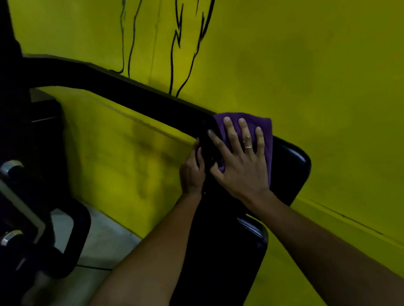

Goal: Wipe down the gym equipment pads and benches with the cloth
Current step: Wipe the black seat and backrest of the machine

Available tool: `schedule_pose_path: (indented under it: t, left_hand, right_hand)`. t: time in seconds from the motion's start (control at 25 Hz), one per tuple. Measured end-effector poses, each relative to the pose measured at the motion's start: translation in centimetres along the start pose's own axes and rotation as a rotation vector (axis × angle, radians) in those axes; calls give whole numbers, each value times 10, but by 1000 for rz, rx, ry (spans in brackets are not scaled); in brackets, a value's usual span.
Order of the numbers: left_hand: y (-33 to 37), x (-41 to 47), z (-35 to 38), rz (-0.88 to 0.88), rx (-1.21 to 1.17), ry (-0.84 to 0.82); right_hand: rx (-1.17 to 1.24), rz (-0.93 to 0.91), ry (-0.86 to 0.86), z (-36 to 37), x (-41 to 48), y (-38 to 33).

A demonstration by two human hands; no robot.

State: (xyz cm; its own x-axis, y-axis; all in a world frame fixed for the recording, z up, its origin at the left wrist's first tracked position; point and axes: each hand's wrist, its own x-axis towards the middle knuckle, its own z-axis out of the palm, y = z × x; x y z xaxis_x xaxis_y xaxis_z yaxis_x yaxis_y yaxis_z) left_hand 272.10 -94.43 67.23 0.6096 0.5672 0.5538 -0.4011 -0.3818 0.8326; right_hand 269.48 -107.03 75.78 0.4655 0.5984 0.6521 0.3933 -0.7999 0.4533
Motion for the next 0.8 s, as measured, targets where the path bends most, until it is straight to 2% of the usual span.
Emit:
schedule_pose_path:
  t: [0.08,0.2,0.32,0.44,0.52,0.64,0.8]
  left_hand:
    - [8,-7,-6,-22,12,-9]
    - [12,-22,-18,17,-89,-99]
    - [0,-45,-23,28,-34,-144]
    - [-21,-53,-16,-61,74,-102]
    - [-26,-54,-14,-10,107,-61]
    - [-20,-54,-17,125,137,-2]
    - [-15,-54,-17,141,156,-4]
  right_hand:
    - [-6,-56,-29,-1,-25,7]
    - [-52,-129,-58,-1,-71,18]
    - [-21,-119,-45,1,-53,12]
    - [34,-118,-55,1,-7,-10]
    - [28,-161,-48,4,-10,-6]
    - [-28,-190,-51,2,-64,16]
    - [-40,-146,-57,7,-65,10]
